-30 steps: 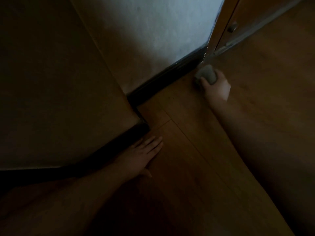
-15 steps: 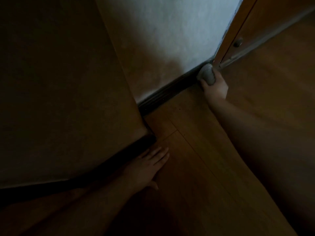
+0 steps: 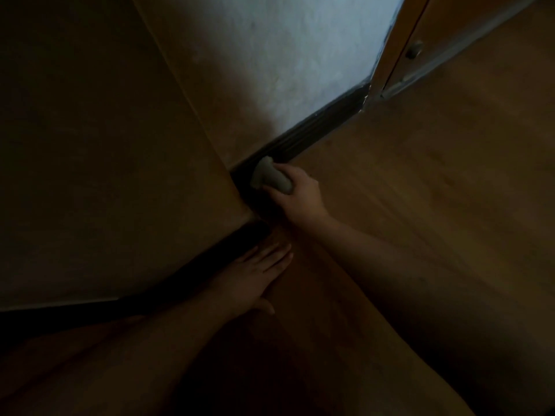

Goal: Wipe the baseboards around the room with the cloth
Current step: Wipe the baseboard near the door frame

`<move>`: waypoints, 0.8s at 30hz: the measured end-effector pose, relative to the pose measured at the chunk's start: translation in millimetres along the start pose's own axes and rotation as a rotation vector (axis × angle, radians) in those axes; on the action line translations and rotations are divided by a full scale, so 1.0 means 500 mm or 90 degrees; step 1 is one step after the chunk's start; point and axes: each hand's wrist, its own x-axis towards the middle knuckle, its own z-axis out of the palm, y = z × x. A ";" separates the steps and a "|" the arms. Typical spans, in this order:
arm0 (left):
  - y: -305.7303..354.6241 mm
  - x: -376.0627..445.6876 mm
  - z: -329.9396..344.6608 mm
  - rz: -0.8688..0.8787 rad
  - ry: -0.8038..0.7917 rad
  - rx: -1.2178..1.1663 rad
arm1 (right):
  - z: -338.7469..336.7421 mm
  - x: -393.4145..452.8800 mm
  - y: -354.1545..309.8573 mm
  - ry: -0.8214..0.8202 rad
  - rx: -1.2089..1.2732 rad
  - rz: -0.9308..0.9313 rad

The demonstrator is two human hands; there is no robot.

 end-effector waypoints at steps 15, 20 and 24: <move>-0.013 0.001 0.017 0.002 0.029 0.002 | -0.059 -0.022 0.004 -0.243 -0.017 -0.023; -0.009 0.003 0.025 0.002 0.053 -0.001 | -0.111 -0.041 0.037 -0.311 -0.025 -0.001; -0.013 0.006 0.037 0.009 0.060 -0.017 | -0.171 -0.014 0.067 -0.075 -0.059 0.059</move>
